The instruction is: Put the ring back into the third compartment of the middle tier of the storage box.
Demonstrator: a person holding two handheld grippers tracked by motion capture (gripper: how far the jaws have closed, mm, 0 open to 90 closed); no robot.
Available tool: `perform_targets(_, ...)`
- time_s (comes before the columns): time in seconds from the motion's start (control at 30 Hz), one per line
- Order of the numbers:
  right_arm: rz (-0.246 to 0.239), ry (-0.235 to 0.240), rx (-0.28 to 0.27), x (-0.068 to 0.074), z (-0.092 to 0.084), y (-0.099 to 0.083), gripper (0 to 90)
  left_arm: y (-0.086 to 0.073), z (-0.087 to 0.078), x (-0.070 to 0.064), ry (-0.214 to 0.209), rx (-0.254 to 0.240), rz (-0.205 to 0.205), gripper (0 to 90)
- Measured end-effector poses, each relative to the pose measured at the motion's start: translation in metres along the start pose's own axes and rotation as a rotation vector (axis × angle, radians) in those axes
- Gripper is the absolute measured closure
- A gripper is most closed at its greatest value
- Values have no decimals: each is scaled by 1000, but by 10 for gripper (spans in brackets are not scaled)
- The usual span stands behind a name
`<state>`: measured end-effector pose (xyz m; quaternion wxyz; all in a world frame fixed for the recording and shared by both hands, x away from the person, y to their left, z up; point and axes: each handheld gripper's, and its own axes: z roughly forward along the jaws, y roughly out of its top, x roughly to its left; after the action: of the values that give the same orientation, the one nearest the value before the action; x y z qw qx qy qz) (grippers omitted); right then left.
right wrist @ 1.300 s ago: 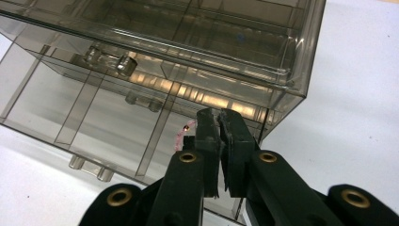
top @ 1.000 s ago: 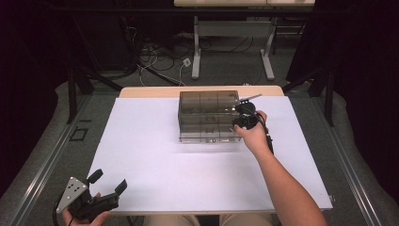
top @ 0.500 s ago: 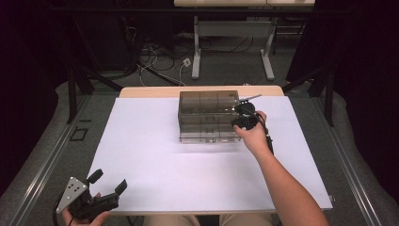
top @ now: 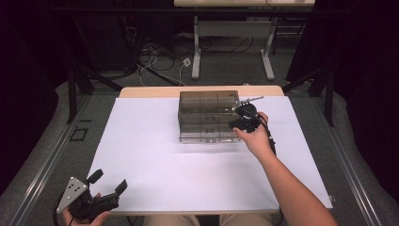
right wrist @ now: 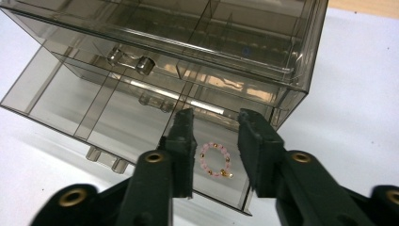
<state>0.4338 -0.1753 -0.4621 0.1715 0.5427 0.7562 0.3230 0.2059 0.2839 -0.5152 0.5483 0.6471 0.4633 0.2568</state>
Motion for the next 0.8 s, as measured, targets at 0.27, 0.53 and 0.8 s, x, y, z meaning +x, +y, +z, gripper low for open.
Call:
perform_targets(0.27, 21, 21, -29, 1, -9, -4, 512, 0, 0, 0, 2, 1, -1, 19)
perform_targets(0.53, -3, 68, -80, 7, -19, -11, 346, 0, 1, -1, -1, 1, -4, 19)
perform_targets(0.8, -75, 98, -113, 13, -33, -18, 205, 0, 1, -1, 1, 2, -3, 19)
